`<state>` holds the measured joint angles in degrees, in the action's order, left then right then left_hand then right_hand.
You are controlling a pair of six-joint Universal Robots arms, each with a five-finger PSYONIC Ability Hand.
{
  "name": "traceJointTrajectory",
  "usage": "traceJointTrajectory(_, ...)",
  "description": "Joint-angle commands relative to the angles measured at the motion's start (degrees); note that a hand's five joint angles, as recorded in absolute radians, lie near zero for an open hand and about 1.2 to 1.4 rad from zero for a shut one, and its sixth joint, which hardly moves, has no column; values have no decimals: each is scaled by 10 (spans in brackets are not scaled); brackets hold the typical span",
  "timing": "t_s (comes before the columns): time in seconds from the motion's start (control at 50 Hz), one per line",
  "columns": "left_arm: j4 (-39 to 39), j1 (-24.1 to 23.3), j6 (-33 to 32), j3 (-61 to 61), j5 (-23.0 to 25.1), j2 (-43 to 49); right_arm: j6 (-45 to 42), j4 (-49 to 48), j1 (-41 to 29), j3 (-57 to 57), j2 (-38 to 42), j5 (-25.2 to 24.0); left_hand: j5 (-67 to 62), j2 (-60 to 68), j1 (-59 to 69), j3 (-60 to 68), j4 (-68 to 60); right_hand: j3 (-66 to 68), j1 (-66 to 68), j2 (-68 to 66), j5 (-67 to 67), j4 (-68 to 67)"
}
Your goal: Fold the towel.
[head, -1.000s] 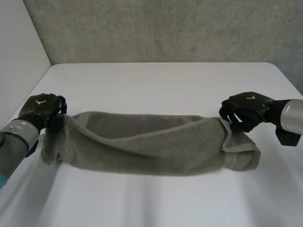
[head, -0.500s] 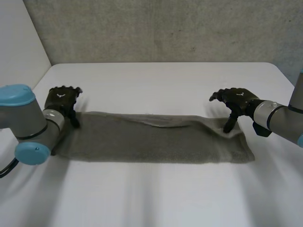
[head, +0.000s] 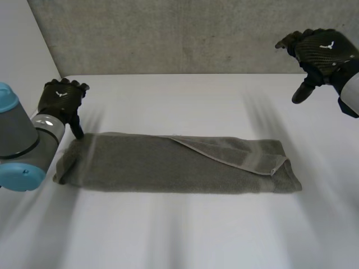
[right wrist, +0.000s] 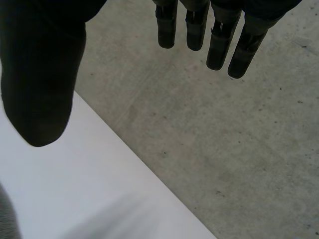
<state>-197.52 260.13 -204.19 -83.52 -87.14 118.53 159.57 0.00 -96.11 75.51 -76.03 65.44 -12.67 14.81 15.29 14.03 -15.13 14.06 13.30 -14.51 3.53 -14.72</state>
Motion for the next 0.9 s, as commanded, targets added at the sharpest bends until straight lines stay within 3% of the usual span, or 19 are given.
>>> traceJointTrajectory(0.02,1,9,2,-55,10,-58,-24,104,-1,69,-75,-23,125,-46,-51,-38,49,81,88,-76,86,-74)
traceJointTrajectory(0.14,-1,10,21,-115,58,-95,-107,195,0,122,-84,-43,123,-44,-49,-36,48,263,270,-258,268,-256)
traceJointTrajectory(0.22,-6,9,45,-135,75,-103,-151,241,15,137,-74,-44,123,-44,-49,-36,48,270,277,-265,275,-263)
traceJointTrajectory(0.36,-7,3,73,-144,80,-103,-242,299,43,159,14,-45,120,-41,-46,-33,44,288,296,-284,294,-282)
traceJointTrajectory(0.64,-7,3,74,-148,80,-102,-232,258,39,135,123,-44,118,-39,-44,-31,42,282,289,-277,287,-275)
traceJointTrajectory(0.72,-8,3,74,-153,80,-102,-163,178,40,121,127,-44,118,-39,-44,-31,42,235,242,-230,240,-228)
traceJointTrajectory(0.8,-11,3,74,-154,80,-101,-100,105,41,124,122,-36,118,-39,-44,-31,42,85,92,-80,90,-78)
traceJointTrajectory(0.82,-12,2,74,-155,80,-102,-77,75,41,127,119,-32,118,-39,-44,-31,42,-41,-33,45,-35,47)
traceJointTrajectory(0.9,-15,1,74,-157,80,-102,-37,39,40,133,106,-29,118,-39,-44,-31,42,-41,-33,45,-35,47)
